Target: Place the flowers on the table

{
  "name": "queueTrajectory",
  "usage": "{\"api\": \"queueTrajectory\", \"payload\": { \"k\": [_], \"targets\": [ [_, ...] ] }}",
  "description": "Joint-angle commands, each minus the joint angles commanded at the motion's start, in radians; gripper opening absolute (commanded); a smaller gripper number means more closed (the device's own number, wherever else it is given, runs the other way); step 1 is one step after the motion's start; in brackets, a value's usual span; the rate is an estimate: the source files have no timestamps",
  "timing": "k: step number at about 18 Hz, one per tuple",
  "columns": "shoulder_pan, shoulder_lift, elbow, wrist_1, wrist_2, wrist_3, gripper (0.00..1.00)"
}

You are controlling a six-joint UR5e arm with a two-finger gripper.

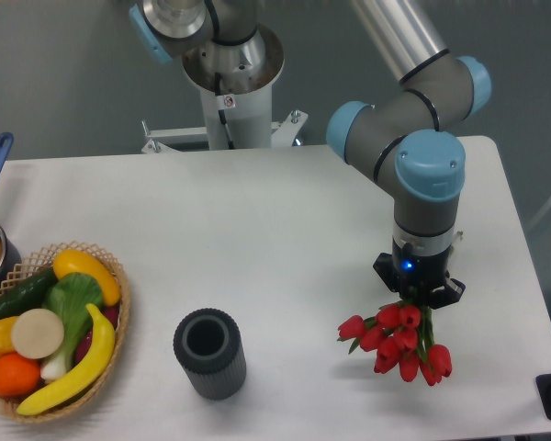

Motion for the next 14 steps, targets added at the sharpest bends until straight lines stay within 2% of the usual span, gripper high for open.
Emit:
{"api": "queueTrajectory", "payload": {
  "k": [6,14],
  "targets": [
    [-0.003,-0.012,-0.002,0.000,-0.002,-0.002,0.05],
    [-0.048,-0.103,0.021,0.009,0.037,-0.068,0.18]
  ]
}}
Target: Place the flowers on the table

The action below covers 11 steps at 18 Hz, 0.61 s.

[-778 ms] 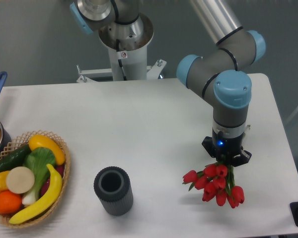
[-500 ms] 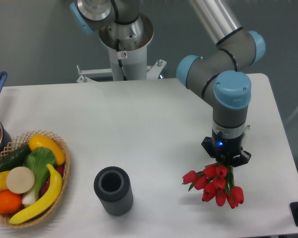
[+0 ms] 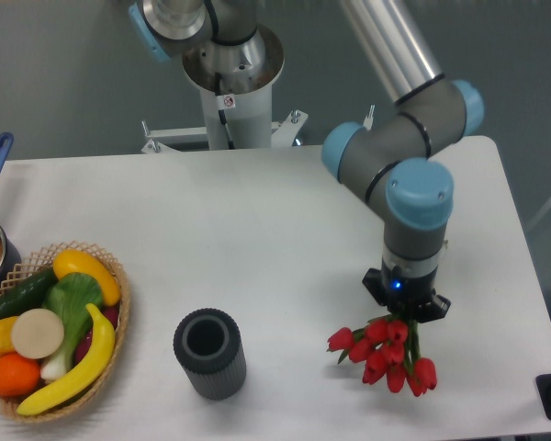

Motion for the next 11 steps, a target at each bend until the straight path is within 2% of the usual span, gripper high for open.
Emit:
{"api": "queueTrajectory", "payload": {
  "k": [6,7,8,9,11],
  "targets": [
    [-0.012,-0.014,0.000,0.005,-0.002,-0.002,0.39],
    [-0.012,-0.012,-0.002,0.014,-0.005,-0.002,0.47],
    [-0.012,-0.011,-0.003,0.032,-0.005,0.000,0.84],
    [-0.011,-0.009,-0.009,0.047,-0.003,0.005,1.00],
    [-0.011,-0.002,-0.021,0.054,-0.002,0.006,1.00]
  ]
}}
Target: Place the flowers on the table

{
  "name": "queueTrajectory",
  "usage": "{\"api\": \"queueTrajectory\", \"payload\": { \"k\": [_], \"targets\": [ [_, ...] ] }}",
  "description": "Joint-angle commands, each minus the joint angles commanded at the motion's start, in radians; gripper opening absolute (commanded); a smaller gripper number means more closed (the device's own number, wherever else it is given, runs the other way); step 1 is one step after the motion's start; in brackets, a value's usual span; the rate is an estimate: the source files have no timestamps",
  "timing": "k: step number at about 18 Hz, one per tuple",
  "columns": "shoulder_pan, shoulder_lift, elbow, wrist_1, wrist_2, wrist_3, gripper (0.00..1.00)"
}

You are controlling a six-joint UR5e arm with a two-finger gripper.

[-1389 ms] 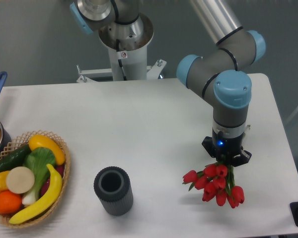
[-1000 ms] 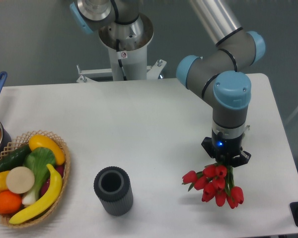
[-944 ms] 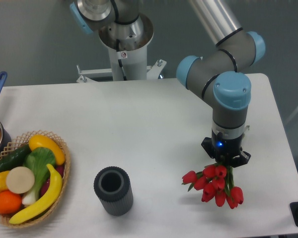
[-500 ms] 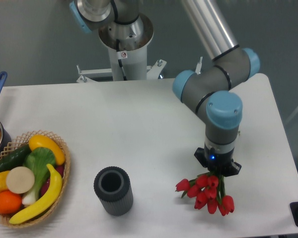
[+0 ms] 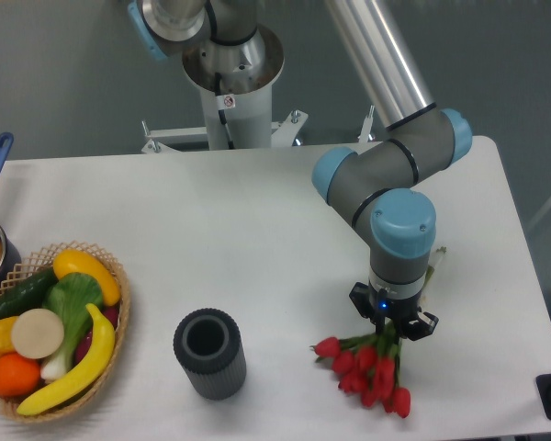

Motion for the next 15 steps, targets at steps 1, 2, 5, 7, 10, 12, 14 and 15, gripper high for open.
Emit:
{"api": "queueTrajectory", "payload": {
  "k": [1,2,5,7,10,12,14,15],
  "targets": [
    [0.000,0.005,-0.003,0.000,0.002,0.000,1.00],
    [0.002,0.012,-0.006,0.003,0.003,-0.003,1.00],
    [0.017,0.040,-0.011,0.014,0.024,-0.002,1.00],
    [0.031,0.044,-0.011,0.014,0.044,0.000,1.00],
    [0.063,0.055,-0.009,0.018,0.041,0.012,1.00],
    [0.069,0.058,-0.011,0.025,0.043,0.038,1.00],
    [0.074,0.058,-0.014,0.025,0.043,0.072,1.00],
    [0.075,0.058,-0.018,0.025,0.043,0.077,1.00]
  ]
}}
